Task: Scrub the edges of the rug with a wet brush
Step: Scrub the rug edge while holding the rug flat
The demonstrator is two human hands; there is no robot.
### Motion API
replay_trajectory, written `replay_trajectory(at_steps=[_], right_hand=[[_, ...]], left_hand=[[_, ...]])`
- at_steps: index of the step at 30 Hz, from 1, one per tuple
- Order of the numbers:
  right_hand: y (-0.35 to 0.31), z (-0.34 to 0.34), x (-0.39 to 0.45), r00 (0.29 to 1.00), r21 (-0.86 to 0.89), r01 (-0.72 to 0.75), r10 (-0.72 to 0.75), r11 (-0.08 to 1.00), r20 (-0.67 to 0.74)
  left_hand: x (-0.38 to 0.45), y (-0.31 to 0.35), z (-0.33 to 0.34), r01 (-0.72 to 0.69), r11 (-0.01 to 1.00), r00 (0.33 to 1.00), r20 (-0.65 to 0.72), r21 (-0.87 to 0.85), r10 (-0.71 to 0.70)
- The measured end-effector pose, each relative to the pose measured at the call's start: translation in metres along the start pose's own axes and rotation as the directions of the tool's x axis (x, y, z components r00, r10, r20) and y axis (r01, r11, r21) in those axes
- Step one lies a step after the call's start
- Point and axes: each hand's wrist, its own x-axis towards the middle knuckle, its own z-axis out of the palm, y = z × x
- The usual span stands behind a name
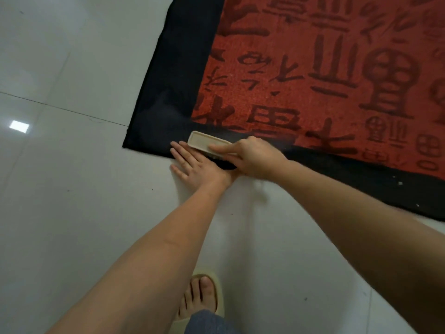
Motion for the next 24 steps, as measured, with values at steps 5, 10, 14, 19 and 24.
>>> replay_trajectory(at_steps=[5,10,14,19,24], right_hand=[[0.060,-0.040,-0.067,0.999,-0.003,-0.048,0.048,0.999,0.000],[0.017,-0.015,-0.012,0.992,0.002,-0.118,0.118,0.993,-0.033],[0.029,-0.030,-0.012,0.998,-0.057,-0.041,0.038,0.998,-0.052],[0.042,-0.046,-0.067,0.988,-0.080,-0.154,0.156,0.985,0.020],[-0.018,-0.018,0.024,0.999,-0.047,-0.039,0.039,0.998,-0.008]], left_hand=[[0.000,-0.002,-0.001,-0.033,0.999,0.999,0.010,-0.033,0.034],[-0.001,0.000,-0.002,-0.014,1.000,0.999,0.035,-0.016,0.015],[0.000,0.002,-0.005,-0.002,1.000,0.998,0.063,-0.017,0.003],[0.012,-0.006,-0.028,-0.019,1.000,1.000,0.000,0.008,0.019],[0.033,-0.028,-0.037,-0.023,1.000,0.999,-0.028,-0.010,0.023]])
